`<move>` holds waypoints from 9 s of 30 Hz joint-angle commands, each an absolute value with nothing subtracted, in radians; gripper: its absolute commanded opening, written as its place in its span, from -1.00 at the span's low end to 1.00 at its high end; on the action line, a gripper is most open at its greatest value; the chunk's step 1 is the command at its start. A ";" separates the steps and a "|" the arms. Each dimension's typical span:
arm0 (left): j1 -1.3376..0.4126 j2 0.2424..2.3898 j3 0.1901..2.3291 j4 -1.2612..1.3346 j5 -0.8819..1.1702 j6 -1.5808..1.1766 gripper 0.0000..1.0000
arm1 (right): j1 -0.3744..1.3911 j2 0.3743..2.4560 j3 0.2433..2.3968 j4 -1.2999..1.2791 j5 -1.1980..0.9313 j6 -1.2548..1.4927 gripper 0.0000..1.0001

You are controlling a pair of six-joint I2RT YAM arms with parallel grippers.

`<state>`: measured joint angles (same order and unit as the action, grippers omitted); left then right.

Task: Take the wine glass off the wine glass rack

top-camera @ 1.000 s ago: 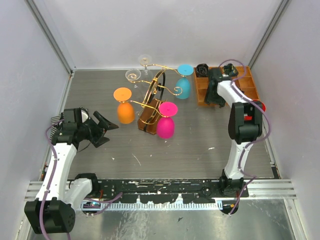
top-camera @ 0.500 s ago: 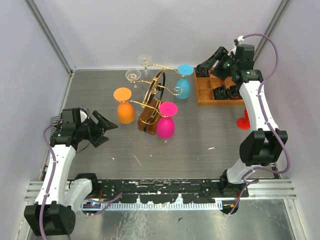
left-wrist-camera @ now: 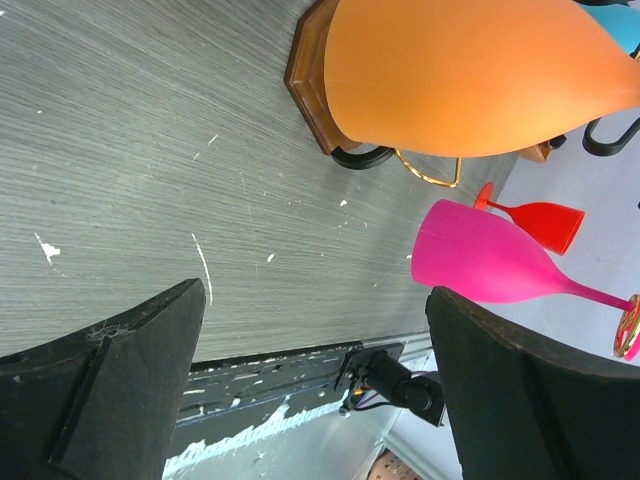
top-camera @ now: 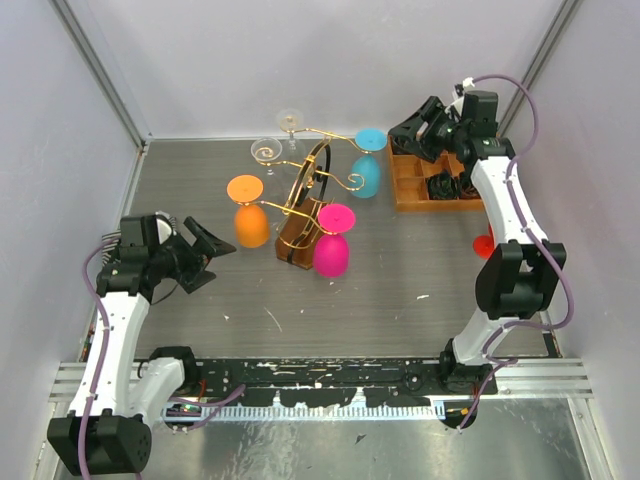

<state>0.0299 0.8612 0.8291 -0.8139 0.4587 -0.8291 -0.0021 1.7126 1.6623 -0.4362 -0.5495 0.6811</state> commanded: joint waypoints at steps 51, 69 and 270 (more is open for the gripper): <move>0.029 0.845 0.833 -0.819 0.502 -0.806 0.98 | 0.109 1.733 1.657 -0.238 -0.660 0.838 -0.98; 0.029 0.843 0.845 -0.861 0.506 -0.792 0.97 | -0.075 1.724 1.737 -0.282 -0.601 0.769 -0.98; 0.031 0.824 0.767 -0.827 0.580 -0.822 0.97 | 0.472 1.166 1.332 -0.682 -0.310 0.712 0.14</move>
